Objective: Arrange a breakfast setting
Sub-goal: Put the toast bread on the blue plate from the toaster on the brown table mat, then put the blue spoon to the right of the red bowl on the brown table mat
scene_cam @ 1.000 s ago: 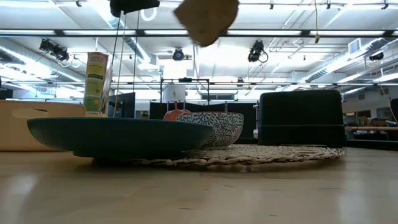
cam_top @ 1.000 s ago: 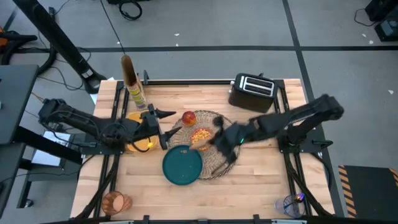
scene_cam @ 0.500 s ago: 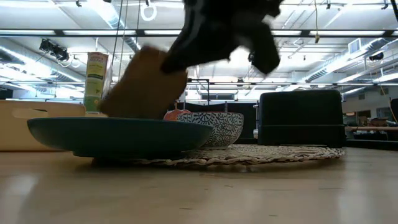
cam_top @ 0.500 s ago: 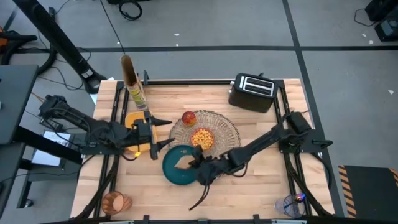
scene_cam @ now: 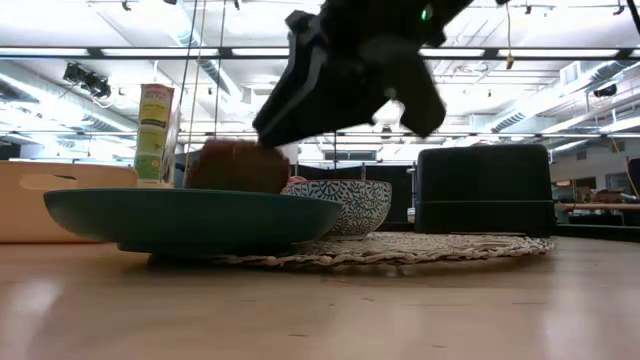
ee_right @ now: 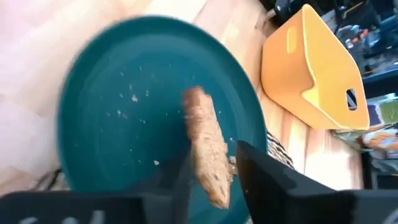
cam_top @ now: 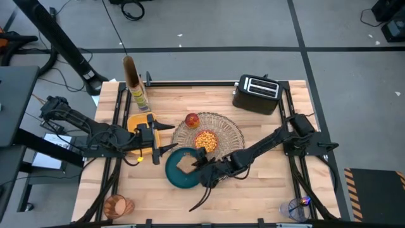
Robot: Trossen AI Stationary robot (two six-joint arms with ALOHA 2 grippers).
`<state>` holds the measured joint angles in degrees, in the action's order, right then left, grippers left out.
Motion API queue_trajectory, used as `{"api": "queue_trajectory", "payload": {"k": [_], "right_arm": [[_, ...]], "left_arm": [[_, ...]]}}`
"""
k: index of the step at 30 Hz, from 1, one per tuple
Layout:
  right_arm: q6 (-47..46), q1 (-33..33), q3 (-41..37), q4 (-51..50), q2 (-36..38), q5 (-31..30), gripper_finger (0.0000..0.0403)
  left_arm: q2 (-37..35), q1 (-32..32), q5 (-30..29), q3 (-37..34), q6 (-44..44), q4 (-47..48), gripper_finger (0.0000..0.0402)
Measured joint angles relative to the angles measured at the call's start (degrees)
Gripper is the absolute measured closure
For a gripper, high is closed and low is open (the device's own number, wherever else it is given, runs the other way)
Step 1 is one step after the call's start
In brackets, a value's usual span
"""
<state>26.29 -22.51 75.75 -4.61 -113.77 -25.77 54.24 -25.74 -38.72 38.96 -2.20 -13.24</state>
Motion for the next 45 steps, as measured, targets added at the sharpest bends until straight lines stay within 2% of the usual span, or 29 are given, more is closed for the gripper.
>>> {"api": "queue_trajectory", "payload": {"k": [6,10,13,21,27,31,36,41,45], "right_arm": [[-7.2,-0.9,0.0,-8.5,6.6,0.4,0.022],[-16.1,-2.1,0.0,-17.6,12.6,7.0,0.0217],[-25.7,-3.6,0.0,-23.8,17.5,13.0,0.0217],[-56.2,-8.9,0.0,-47.8,29.7,21.7,0.0217],[-76.7,-14.3,0.0,-63.6,34.8,32.0,0.0217],[-88.4,-18.0,0.0,-72.6,36.1,36.0,0.0216],[-97.6,-22.7,0.0,-76.8,36.3,41.4,0.02],[-106.9,-28.6,-2.8,-75.5,36.2,50.1,0.0183],[-112.8,-32.9,-6.0,-70.0,36.2,52.0,0.0182]], "left_arm": [[0.5,0.0,0.1,0.0,1.1,-0.1,0.0083],[3.2,0.0,3.0,0.0,2.0,-1.0,0.0083],[6.9,0.0,4.2,0.0,1.7,-4.9,0.0083],[16.8,1.0,4.2,0.0,-2.5,-16.6,0.0083],[21.6,3.2,4.2,0.0,-2.9,-23.5,0.0083],[24.7,4.0,4.2,0.0,-2.6,-26.0,0.0083],[28.9,4.4,4.5,0.0,-2.8,-31.2,0.0083],[32.3,4.4,8.3,0.0,-2.8,-34.8,0.0083],[34.0,4.4,10.0,0.0,-1.5,-35.3,0.0083]]}}
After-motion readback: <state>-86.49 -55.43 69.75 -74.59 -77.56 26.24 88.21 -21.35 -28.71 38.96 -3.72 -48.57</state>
